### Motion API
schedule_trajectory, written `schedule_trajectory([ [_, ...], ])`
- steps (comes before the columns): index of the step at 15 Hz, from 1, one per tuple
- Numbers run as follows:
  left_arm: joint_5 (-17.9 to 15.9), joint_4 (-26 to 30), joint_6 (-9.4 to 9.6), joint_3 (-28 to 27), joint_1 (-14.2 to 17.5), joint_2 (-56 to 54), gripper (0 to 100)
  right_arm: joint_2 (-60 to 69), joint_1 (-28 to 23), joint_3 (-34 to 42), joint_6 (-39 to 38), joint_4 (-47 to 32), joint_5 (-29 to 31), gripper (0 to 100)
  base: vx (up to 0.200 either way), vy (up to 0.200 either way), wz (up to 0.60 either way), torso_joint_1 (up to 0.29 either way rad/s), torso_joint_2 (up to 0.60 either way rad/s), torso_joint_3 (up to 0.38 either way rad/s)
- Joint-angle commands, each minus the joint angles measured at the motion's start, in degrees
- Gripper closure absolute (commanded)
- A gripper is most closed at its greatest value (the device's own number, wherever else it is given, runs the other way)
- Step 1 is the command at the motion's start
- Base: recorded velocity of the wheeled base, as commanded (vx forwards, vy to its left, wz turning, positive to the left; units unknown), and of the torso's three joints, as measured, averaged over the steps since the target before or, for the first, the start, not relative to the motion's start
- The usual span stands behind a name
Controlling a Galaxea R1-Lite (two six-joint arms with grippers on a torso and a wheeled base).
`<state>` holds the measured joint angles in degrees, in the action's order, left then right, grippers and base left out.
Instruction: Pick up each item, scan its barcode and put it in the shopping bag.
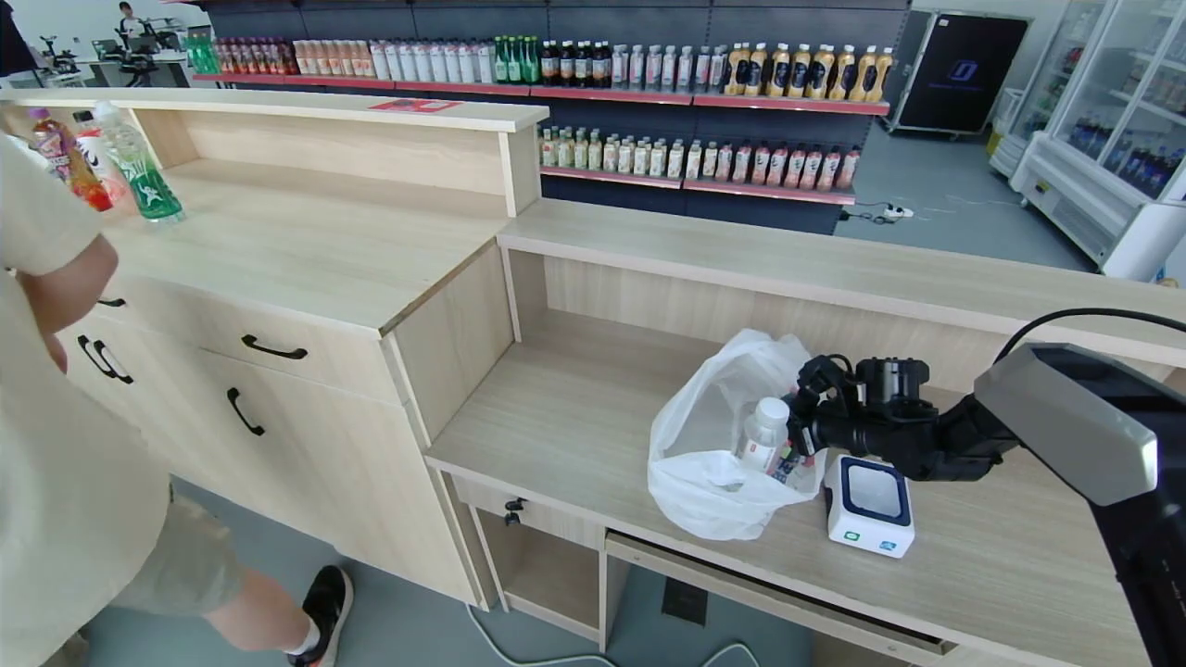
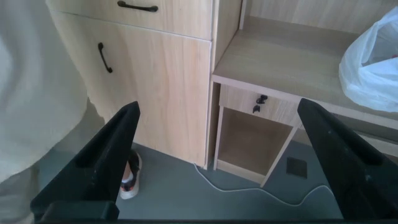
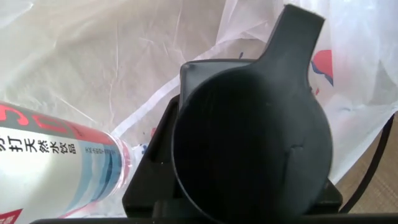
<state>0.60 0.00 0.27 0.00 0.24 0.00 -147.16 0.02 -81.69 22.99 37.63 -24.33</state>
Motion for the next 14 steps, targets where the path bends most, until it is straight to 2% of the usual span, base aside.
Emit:
schedule_trajectory([
  [1, 0.0, 0.0, 0.00, 0.0, 0.0, 0.0, 0, -0.7, -0.1, 0.7, 0.0, 0.5, 0.0, 100, 0.000, 0.000, 0.00, 0.000, 0.00, 0.000],
  [7, 0.0, 0.0, 0.00, 0.0, 0.0, 0.0, 0, -0.7, -0.6, 0.8, -0.1, -0.2, 0.0, 100, 0.000, 0.000, 0.00, 0.000, 0.00, 0.000],
  [8, 0.0, 0.0, 0.00, 0.0, 0.0, 0.0, 0, -0.7, -0.5, 1.1, -0.1, -0.1, 0.0, 0, 0.000, 0.000, 0.00, 0.000, 0.00, 0.000],
  [11, 0.0, 0.0, 0.00, 0.0, 0.0, 0.0, 0, -0.1, -0.5, 1.0, 0.0, 0.4, -0.1, 0, 0.000, 0.000, 0.00, 0.000, 0.00, 0.000],
  [14, 0.0, 0.0, 0.00, 0.0, 0.0, 0.0, 0, 5.8, -1.3, 1.3, 0.1, -1.8, -1.7, 0, 0.000, 0.000, 0.00, 0.000, 0.00, 0.000],
])
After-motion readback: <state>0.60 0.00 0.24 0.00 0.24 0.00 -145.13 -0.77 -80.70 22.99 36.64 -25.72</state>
